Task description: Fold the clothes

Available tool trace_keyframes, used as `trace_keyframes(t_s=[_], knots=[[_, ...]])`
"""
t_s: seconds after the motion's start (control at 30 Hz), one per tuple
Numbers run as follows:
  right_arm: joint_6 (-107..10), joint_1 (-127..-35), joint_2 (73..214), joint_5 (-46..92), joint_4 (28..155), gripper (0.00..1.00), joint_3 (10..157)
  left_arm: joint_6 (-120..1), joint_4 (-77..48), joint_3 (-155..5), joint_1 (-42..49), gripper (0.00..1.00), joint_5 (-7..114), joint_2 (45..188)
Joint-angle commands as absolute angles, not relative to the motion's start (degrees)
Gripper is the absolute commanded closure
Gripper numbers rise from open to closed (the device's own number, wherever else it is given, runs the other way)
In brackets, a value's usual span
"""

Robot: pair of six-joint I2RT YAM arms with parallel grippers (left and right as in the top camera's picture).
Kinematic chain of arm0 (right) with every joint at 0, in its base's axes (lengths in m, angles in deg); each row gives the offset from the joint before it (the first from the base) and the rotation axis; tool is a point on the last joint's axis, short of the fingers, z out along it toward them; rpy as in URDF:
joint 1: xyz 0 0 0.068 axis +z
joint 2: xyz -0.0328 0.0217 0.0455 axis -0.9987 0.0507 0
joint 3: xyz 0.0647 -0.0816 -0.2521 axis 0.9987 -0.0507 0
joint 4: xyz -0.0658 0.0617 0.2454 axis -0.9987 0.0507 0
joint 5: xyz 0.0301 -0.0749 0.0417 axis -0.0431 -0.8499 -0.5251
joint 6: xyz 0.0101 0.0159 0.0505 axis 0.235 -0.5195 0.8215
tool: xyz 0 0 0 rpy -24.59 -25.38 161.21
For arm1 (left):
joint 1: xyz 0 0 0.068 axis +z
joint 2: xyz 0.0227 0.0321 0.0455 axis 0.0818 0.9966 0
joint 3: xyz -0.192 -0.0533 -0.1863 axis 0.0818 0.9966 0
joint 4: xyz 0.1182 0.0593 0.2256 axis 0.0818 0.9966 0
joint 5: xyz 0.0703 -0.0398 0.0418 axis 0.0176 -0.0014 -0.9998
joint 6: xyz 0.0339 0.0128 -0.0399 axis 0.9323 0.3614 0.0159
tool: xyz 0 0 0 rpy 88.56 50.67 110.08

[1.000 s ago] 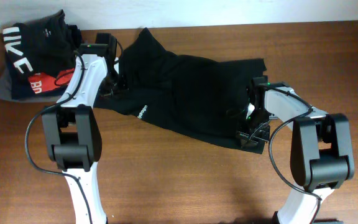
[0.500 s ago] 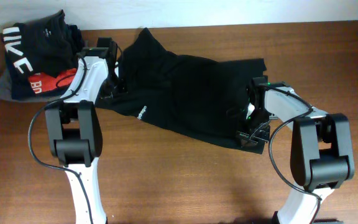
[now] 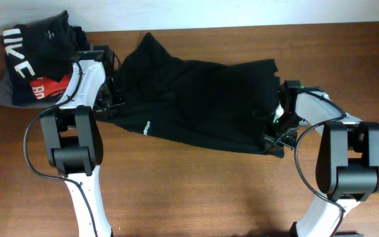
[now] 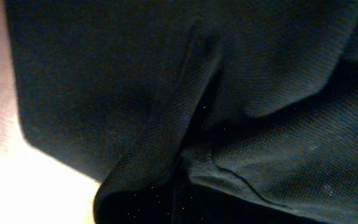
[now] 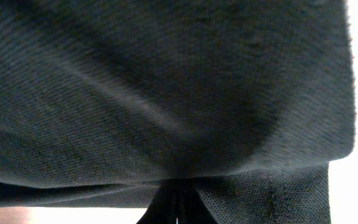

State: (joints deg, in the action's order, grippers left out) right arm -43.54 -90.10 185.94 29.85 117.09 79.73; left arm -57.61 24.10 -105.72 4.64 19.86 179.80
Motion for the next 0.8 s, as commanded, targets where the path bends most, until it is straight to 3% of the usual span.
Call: trace_keyframes(t_s=[0.0,0.43,0.77], knots=[[-44.2,-92.4,187.6,23.4,114.6,0.95,78.5,-63.1,27.1,-105.5,4.7,1.0,16.6,181.1],[-44.3,-98.0,187.6,21.7,114.3,0.96,78.6,-72.8,42.4,-105.5,0.5,1.0,16.6,180.8],[-47.4,-105.6,187.6,21.8,111.6,0.96,78.8,-75.0,46.7,-105.5,-3.5,1.0,16.6,178.7]])
